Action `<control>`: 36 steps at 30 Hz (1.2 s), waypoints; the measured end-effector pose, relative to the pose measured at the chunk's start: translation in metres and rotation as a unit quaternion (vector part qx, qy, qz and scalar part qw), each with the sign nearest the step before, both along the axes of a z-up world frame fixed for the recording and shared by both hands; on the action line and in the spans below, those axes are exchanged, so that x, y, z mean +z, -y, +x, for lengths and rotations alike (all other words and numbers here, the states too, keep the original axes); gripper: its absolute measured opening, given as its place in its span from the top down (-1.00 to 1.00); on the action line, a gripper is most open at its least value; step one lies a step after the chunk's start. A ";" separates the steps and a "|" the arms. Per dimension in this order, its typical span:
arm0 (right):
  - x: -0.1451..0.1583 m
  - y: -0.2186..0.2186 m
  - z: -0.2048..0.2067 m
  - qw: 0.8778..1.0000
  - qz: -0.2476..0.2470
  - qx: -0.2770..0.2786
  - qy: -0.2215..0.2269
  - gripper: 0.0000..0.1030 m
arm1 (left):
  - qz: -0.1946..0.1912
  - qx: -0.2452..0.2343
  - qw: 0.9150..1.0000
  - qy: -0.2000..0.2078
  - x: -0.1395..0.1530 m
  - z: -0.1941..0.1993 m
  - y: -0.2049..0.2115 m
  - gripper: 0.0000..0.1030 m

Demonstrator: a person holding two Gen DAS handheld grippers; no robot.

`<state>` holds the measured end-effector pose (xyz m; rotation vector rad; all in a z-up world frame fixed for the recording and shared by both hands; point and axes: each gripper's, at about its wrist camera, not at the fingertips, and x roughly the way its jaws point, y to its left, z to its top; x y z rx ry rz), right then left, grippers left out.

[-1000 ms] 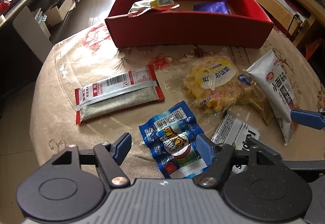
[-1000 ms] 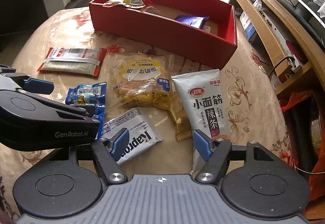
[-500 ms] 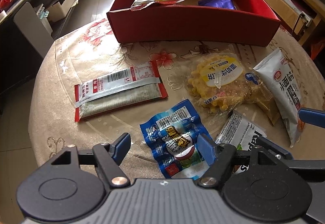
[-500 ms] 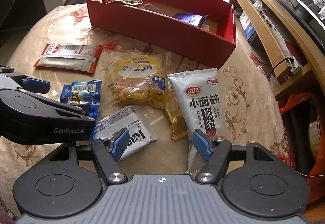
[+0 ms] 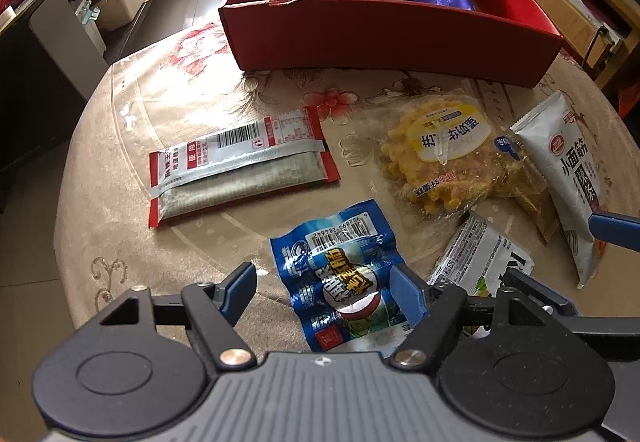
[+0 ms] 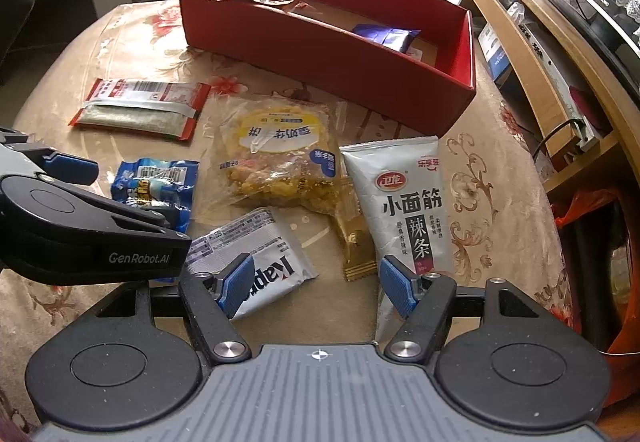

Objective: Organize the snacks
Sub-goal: 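Close the left tool on the blue sausage packet while the right tool grasps the white Kaprons packet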

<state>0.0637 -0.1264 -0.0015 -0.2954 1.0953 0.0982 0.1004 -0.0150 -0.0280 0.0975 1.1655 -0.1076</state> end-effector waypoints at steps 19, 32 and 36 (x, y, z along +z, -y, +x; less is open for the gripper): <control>0.007 0.024 0.010 0.998 0.037 -0.043 0.002 -0.47 | -0.003 -0.001 1.000 -0.007 -0.003 -0.005 -0.016 -0.41; -0.012 0.021 0.019 0.988 0.110 -0.095 -0.057 -0.45 | -0.008 -0.002 1.000 -0.009 -0.008 -0.005 -0.019 -0.27; -0.015 0.008 0.021 0.990 0.096 -0.085 -0.056 -0.45 | -0.007 -0.004 1.000 -0.010 -0.010 -0.008 -0.028 -0.23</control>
